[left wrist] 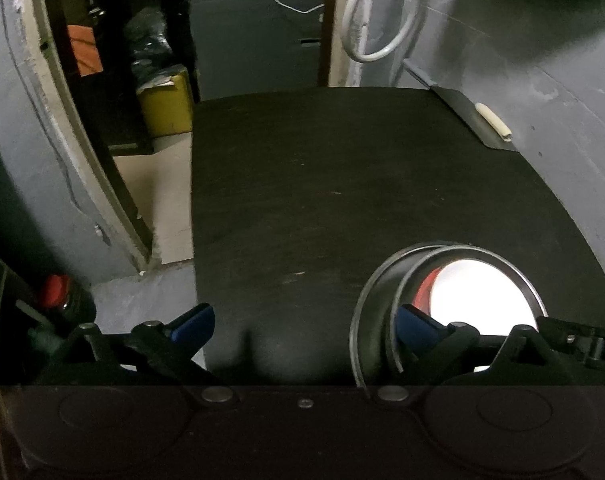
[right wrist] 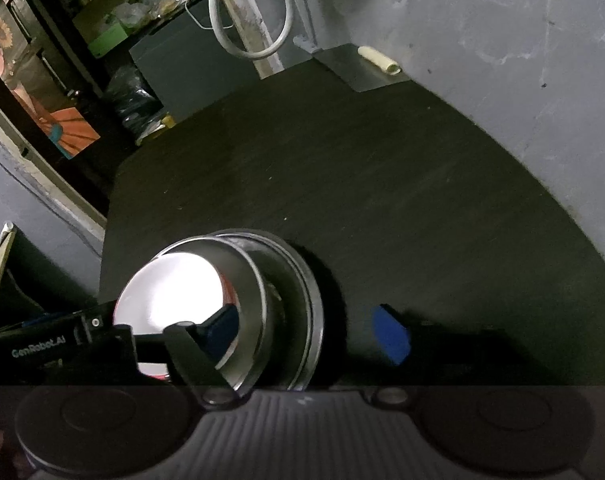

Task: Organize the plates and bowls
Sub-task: 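Open both grippers and release the bowls on the plates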

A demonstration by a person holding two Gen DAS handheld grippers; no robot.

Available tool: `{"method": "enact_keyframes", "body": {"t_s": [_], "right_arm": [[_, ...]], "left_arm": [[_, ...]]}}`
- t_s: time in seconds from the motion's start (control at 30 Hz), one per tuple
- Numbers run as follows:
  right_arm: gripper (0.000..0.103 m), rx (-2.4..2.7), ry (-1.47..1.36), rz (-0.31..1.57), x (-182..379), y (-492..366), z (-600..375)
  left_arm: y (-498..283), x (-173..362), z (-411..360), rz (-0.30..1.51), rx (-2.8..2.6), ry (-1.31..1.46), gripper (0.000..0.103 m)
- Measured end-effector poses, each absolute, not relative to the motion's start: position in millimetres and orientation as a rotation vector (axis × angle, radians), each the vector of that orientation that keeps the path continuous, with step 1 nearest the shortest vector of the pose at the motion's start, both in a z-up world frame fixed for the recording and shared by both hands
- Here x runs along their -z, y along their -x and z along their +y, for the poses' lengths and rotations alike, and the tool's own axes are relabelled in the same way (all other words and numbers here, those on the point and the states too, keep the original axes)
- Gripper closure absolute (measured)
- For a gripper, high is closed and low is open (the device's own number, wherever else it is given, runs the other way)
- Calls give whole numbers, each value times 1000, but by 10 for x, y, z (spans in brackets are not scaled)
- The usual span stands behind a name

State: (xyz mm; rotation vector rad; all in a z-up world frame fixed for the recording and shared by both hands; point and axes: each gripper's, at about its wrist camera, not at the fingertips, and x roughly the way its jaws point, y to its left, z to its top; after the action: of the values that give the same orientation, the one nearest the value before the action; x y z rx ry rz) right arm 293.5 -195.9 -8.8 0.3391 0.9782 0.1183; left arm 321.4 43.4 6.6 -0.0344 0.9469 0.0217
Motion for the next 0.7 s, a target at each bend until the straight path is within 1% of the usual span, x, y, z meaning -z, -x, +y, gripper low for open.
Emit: {"method": "enact_keyframes", "body": {"t_s": [0.3, 0.7], "right_arm": [[6, -61, -305, 956, 69, -2892, -1949], [5, -26, -219, 946, -16, -2848, -1831]], "left_arm": [[-3160, -58, 445, 894, -69, 23, 3], [-3201, -60, 517, 891, -106, 39, 3]]}}
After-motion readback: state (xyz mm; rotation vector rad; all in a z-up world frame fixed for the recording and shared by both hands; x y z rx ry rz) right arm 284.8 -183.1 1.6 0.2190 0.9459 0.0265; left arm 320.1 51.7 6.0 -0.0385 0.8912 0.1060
